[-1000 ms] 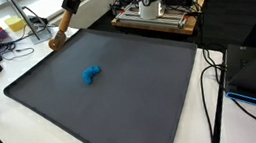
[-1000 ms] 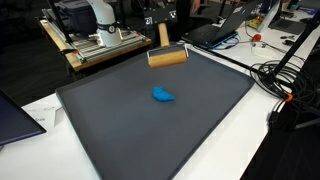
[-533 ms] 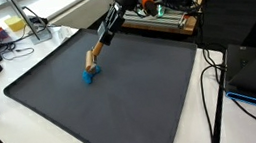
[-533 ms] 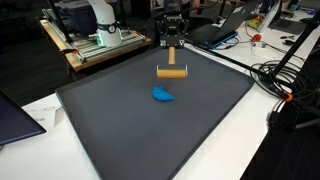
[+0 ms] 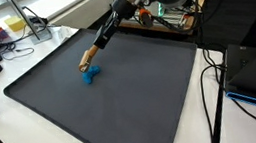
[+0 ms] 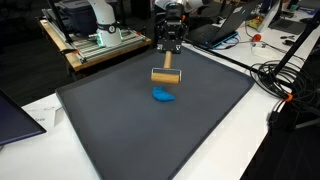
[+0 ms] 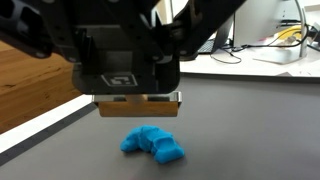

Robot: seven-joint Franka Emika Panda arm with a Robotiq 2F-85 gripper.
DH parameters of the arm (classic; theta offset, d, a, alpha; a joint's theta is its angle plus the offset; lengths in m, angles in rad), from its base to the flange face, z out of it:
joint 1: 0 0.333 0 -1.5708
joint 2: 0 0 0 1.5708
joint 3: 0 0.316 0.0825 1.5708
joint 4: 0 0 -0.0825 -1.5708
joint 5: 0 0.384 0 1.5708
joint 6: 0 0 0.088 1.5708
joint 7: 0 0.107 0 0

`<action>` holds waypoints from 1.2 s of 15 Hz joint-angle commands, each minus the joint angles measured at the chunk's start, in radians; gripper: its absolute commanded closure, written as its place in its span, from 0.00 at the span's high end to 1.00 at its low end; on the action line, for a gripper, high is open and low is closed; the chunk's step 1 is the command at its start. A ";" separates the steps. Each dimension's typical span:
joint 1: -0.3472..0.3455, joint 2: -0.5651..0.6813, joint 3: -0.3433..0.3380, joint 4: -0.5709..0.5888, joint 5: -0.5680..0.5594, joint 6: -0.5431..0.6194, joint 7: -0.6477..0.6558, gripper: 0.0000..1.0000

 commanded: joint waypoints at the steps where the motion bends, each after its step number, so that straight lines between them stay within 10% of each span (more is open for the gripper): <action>1: -0.005 -0.003 -0.006 0.029 0.002 0.051 0.013 0.22; 10: -0.087 -0.121 0.036 -0.002 0.129 0.038 -0.358 0.22; 18: -0.407 -0.241 0.368 -0.043 0.286 0.014 -0.940 0.22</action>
